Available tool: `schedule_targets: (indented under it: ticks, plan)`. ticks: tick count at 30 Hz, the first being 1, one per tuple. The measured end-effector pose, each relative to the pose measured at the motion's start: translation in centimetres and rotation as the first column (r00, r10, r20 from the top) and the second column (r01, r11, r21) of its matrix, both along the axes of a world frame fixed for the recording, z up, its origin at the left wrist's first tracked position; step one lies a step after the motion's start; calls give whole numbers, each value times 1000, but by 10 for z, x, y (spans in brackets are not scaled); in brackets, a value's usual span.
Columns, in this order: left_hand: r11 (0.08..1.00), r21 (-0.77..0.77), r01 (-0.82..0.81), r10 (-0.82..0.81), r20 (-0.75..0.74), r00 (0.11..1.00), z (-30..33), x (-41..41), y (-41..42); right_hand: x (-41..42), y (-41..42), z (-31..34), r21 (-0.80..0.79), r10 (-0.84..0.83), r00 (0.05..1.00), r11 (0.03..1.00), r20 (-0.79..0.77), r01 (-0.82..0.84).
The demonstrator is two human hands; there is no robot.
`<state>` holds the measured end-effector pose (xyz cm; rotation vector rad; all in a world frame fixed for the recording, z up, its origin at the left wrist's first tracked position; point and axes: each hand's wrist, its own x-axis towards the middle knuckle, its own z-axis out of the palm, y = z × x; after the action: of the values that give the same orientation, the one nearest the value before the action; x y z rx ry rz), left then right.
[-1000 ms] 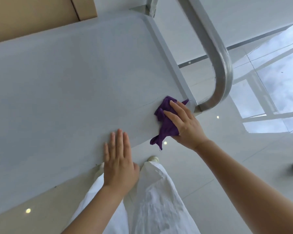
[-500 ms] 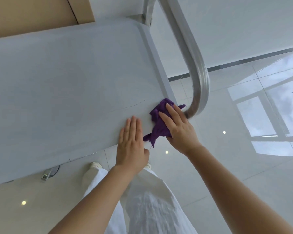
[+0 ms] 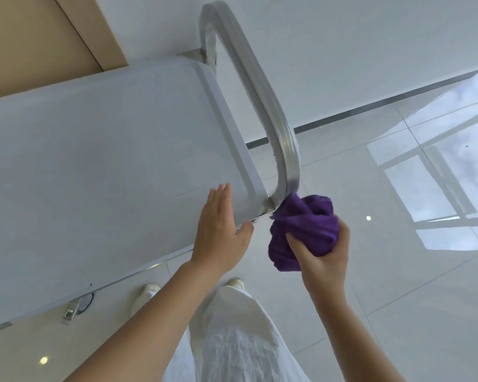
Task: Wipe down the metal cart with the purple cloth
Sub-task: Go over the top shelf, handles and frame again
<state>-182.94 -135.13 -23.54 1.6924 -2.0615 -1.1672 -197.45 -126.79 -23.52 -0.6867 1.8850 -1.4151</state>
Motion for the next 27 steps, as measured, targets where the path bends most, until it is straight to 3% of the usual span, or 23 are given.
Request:
schedule_targets:
  ticks: [2, 7, 14, 19, 27]
  plan:
    - [1000, 7, 28, -29, 26, 999, -2, -8, -7, -12, -11, 1, -37, -51, 995, 998, 81, 54]
    - [983, 6, 184, -183, 132, 974, -10, -22, -21, -14, -47, -15, -13, 327, 908, 942, 262, -336]
    - [957, -69, 283, -247, 328, 912, -19, -25, -27, -45, -68, -46, 62, 491, 746, 816, 451, -574]
    - [941, -16, 337, -296, 440, 848, -23, -24, -20, -43, -74, -44, 174, 446, 836, 839, 319, -515]
    - [947, 62, 314, -315, 354, 881, -17, -19, -30, -16, -72, 2, 81, 264, 957, 958, 122, -274]
